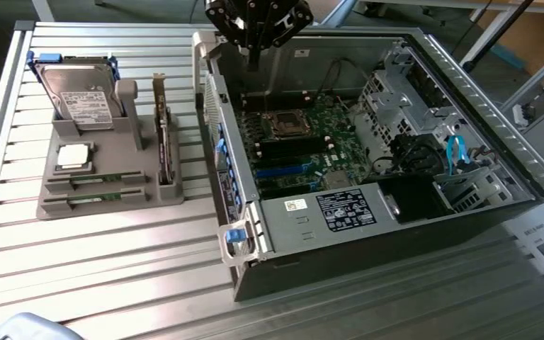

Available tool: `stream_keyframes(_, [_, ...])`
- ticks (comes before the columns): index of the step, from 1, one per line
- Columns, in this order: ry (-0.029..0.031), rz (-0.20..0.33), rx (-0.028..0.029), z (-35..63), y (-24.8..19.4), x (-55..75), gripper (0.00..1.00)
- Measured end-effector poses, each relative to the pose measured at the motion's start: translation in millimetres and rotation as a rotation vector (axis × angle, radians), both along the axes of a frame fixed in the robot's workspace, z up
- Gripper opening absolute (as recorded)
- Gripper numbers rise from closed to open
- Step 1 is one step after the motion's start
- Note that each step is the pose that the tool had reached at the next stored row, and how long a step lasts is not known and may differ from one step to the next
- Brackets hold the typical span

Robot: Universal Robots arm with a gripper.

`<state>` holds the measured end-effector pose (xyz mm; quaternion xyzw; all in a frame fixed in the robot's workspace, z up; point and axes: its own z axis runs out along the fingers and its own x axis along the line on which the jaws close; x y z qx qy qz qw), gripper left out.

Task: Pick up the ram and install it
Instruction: 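Reach for the ram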

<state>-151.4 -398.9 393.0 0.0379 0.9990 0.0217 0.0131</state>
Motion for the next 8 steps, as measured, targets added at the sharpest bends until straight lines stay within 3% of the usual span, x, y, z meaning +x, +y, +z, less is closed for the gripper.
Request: stream_keyframes(8, [0.0001,0.0,0.0001,-0.3,0.0,-19.1,0.1])
